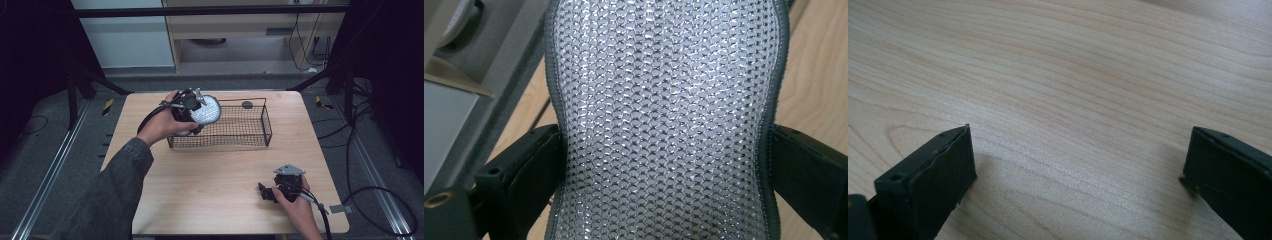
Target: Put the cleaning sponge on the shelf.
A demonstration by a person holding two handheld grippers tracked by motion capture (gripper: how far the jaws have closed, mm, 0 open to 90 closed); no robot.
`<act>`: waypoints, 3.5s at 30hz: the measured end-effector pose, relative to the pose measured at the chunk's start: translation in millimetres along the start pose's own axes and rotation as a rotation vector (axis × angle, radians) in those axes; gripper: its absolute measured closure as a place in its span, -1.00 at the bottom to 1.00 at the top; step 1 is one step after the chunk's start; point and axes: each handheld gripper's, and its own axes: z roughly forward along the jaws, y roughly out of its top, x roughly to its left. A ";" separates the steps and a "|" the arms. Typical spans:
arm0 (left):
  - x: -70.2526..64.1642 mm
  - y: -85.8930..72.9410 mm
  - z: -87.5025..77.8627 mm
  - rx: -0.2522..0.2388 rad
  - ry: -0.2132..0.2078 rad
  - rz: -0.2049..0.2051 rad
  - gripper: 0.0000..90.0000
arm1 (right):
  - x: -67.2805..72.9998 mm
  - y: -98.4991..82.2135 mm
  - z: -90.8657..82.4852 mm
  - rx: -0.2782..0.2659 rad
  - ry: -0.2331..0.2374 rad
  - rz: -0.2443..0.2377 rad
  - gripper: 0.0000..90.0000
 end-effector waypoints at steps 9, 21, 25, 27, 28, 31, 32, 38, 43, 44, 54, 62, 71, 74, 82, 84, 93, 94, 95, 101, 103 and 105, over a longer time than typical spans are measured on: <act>1.8 8.7 18.3 0.011 0.026 0.057 -0.92 | -1.3 -0.5 -0.2 0.001 0.003 -0.018 -0.99; 4.3 4.2 39.2 0.053 0.030 0.109 -0.92 | -0.9 -0.6 -0.1 -0.002 0.004 -0.011 -0.99; 4.0 4.3 40.5 0.052 0.037 0.118 -0.92 | -0.8 -0.6 -0.1 -0.002 0.005 -0.010 -0.99; 3.9 4.3 40.6 0.052 0.043 0.121 -0.92 | -0.8 -0.5 -0.2 -0.002 0.005 -0.009 -0.99; 3.9 4.5 40.3 0.056 0.050 0.130 -0.92 | -0.8 -0.5 -0.1 -0.002 0.005 -0.010 -0.99; 2.7 4.9 40.2 0.055 0.060 0.137 -0.92 | -0.8 -0.5 -0.2 -0.002 0.005 -0.010 -0.99; 2.2 5.1 40.2 0.056 0.065 0.140 -0.92 | -0.8 -0.5 -0.2 -0.002 0.005 -0.010 -0.99; -2.6 5.2 42.3 0.057 0.099 0.165 -0.92 | -0.8 -0.5 -0.2 -0.002 0.005 -0.010 -0.99; -5.0 2.8 47.6 0.069 0.117 0.187 -0.92 | -0.8 -0.5 -0.2 -0.002 0.005 -0.009 -0.99; -5.0 2.9 48.5 0.071 0.118 0.192 -0.92 | -0.8 -0.5 -0.2 -0.002 0.005 -0.009 -0.99; -0.7 4.9 50.7 0.045 0.100 0.149 -0.93 | -1.0 -0.6 -0.2 -0.002 0.002 -0.013 -0.99; -1.0 6.0 48.4 0.033 0.088 0.137 -0.92 | -0.7 -0.7 -0.4 0.000 0.003 -0.010 -0.99; -4.3 6.7 43.4 0.019 0.090 0.126 -0.91 | -0.9 -0.7 -0.5 0.000 0.004 -0.011 -0.99; -7.7 6.5 40.9 0.015 0.096 0.121 -0.91 | -0.7 -0.7 -0.5 0.001 0.003 -0.010 -0.99; -23.9 6.0 30.3 -0.036 0.105 0.087 -0.91 | -0.2 -0.7 -0.5 0.001 0.003 -0.001 -0.99; -29.2 5.7 28.4 -0.040 0.114 0.087 -0.92 | -0.4 -0.6 -0.3 -0.002 0.002 -0.004 -0.99; -44.5 3.3 22.5 -0.051 0.142 0.067 -0.92 | -0.2 -0.6 -0.4 -0.001 0.001 -0.002 -0.99; -45.5 2.9 22.2 -0.057 0.139 0.065 -0.92 | -0.2 -0.6 -0.4 -0.001 0.001 -0.002 -0.99; -47.6 2.3 21.3 -0.058 0.139 0.066 -0.92 | -0.2 -0.6 -0.4 -0.001 0.001 -0.002 -0.99; -57.7 -1.4 17.8 -0.077 0.137 0.048 -0.92 | -0.2 -0.6 -0.3 -0.001 0.001 -0.002 -0.99; -61.3 -2.0 16.9 -0.085 0.135 0.047 -0.92 | -0.3 -0.6 -0.3 -0.002 0.000 -0.003 -0.99; -66.0 -2.6 15.4 -0.097 0.130 0.041 -0.93 | -0.3 -0.6 -0.3 -0.002 0.000 -0.003 -0.99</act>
